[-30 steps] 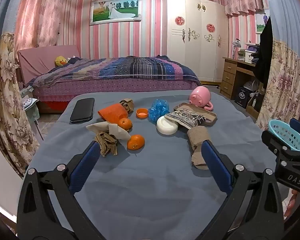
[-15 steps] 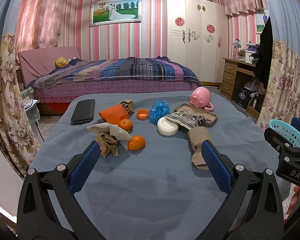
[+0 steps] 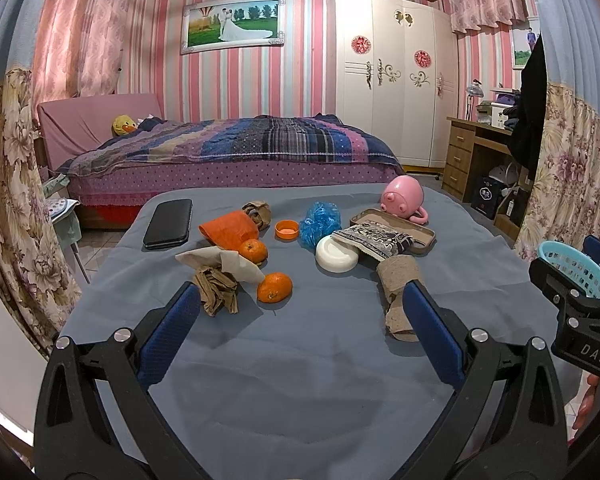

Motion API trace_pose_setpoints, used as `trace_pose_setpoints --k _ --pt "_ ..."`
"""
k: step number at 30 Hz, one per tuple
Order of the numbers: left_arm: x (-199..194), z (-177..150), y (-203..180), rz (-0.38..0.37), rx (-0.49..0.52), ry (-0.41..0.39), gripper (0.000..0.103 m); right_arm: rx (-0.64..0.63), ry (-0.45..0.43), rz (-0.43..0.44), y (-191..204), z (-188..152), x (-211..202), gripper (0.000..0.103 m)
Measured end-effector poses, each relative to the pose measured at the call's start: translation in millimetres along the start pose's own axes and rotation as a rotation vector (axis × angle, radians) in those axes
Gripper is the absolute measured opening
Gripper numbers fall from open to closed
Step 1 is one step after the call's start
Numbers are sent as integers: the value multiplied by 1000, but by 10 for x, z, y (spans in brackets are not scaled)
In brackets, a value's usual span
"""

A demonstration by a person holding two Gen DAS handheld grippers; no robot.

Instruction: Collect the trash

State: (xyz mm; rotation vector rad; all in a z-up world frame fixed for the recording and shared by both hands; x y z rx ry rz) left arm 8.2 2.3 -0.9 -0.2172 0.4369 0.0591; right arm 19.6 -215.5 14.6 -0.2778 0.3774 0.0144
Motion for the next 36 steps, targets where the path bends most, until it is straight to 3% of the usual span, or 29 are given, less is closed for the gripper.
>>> trace_pose_setpoints --k 36 --pt "3 8 7 -2 -1 -1 98 0 -1 -5 -51 13 -10 99"
Point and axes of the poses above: each gripper's, at about its wrist camera, not at the fingertips, and x roughly the way its jaws point, y to its left, z to its top, the point moved 1 cm from there along x, roughly the way its jaws point, and after that the axes turned 12 degrees about -x, right-handed, at the moved point
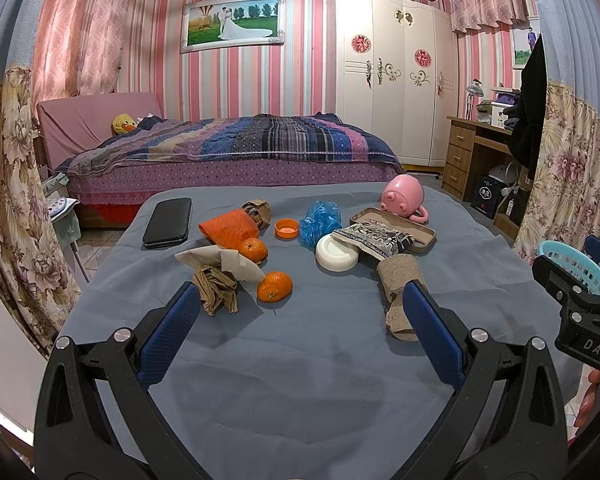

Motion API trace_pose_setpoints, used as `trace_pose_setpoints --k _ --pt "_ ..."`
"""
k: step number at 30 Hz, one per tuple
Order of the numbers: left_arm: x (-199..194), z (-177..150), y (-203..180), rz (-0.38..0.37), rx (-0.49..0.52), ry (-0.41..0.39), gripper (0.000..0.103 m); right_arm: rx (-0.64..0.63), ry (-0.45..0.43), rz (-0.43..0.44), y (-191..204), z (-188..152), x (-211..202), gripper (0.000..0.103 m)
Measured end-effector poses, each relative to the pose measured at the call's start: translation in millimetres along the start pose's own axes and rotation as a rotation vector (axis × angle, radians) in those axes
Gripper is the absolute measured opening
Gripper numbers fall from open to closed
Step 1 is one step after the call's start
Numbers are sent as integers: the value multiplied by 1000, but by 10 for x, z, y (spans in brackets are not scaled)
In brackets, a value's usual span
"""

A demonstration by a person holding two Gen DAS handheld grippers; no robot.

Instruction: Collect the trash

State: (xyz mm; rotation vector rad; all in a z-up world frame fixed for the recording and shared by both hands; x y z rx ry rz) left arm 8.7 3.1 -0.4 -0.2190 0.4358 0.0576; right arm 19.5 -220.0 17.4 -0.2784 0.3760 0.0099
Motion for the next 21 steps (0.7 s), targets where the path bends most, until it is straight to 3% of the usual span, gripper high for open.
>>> trace_pose_setpoints --k 21 --pt "13 -29 -8 4 6 8 98 7 -5 -5 2 -17 54 99"
Point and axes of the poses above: each gripper's, at about its wrist camera, not at the fingertips, and x roughly the way its jaws point, y to its left, z to its top, the point moved 1 cm from there along x, roughly the way its jaws point, and after that the axes turned 12 degrees about -x, right-handed, at the moved point
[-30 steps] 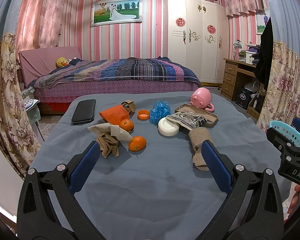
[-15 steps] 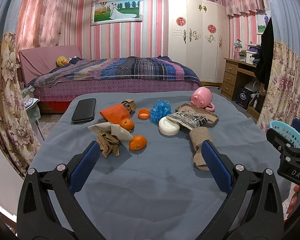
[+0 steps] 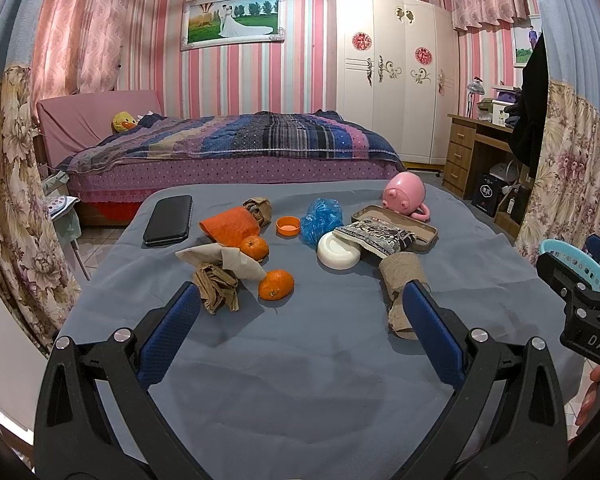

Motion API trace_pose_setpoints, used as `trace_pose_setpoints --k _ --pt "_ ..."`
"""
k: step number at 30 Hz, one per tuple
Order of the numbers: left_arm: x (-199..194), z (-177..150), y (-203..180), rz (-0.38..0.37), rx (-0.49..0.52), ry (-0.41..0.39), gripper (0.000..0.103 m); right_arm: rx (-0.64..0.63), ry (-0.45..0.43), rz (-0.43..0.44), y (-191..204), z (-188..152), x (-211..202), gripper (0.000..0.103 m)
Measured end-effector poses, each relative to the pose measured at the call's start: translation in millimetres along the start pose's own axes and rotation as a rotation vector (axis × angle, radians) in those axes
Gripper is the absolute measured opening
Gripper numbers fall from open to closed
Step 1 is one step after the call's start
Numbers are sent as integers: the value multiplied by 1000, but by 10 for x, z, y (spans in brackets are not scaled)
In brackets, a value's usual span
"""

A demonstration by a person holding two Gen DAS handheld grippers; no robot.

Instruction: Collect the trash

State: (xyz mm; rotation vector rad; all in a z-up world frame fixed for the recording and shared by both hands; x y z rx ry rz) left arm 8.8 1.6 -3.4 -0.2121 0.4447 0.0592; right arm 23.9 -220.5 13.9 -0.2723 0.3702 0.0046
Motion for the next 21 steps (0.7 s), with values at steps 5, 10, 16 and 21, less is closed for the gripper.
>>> trace_pose_setpoints --k 5,10,16,21 --pt "1 3 4 1 -1 0 98 1 1 -1 11 -9 12 99" --pt "4 2 1 1 0 0 98 2 1 -1 7 -11 12 99" --pt "3 3 2 1 -2 0 98 1 2 -1 3 -11 13 99" --pt "5 -6 7 1 -3 2 98 1 3 0 0 -14 23 99"
Point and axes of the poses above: each gripper's, at about its wrist camera, not at the fingertips, and x roughly the way its jaws point, y to its left, z to its top, the point moved 1 cm from there along x, roughly the way its jaws point, and after that the axes turned 12 degrees about -x, right-handed, at the moved point
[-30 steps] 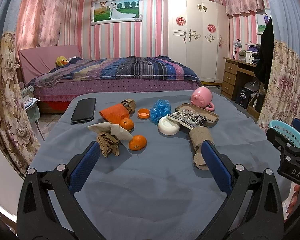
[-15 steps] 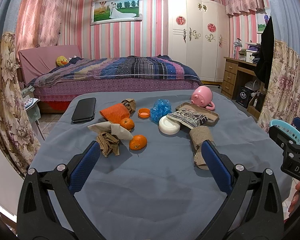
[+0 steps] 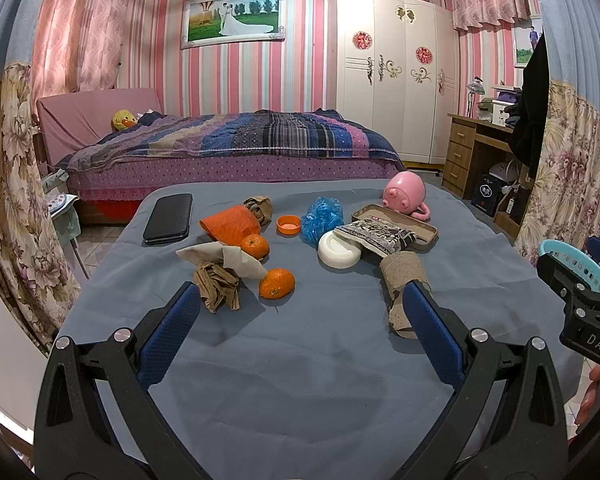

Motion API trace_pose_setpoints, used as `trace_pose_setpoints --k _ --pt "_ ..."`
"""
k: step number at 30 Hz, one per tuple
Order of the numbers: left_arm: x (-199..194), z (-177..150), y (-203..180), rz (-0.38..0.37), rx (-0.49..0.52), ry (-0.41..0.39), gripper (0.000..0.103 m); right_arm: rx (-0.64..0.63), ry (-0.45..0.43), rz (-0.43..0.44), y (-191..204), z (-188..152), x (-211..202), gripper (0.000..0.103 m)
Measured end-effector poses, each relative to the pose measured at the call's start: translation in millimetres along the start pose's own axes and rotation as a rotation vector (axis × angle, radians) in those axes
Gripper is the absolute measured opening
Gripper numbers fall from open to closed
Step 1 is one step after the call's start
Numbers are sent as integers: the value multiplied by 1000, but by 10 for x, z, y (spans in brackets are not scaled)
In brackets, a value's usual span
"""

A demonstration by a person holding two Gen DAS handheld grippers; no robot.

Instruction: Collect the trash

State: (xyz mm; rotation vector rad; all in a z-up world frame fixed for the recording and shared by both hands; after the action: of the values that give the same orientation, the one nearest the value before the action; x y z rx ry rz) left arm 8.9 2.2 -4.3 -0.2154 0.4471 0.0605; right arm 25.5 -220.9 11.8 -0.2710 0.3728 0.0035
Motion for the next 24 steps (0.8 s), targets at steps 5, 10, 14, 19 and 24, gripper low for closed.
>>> trace_pose_setpoints --k 5,10,14,19,24 --pt "21 -18 19 4 4 10 98 2 -1 -2 -3 2 -6 99" --pt "54 -18 64 14 4 16 98 5 -1 -2 -21 -18 -6 99" --pt "96 16 109 24 0 35 98 22 -12 5 -43 -10 6 99" --pt "122 107 152 51 3 35 98 36 -29 31 -69 74 48 99" --pt "173 316 234 48 -55 26 98 40 -9 80 -73 259 99 99"
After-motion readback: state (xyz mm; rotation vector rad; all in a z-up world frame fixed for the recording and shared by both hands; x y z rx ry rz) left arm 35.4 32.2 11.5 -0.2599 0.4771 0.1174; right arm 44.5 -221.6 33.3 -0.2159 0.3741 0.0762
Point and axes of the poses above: each gripper's, at about its wrist camera, not at the fingertips, and x roughly the way its jaws point, y to its left, z to its top, the point moved 1 cm from there along x, roughly the way its jaws point, and after that the axes turned 12 degrees about -x, right-handed, at the moved point
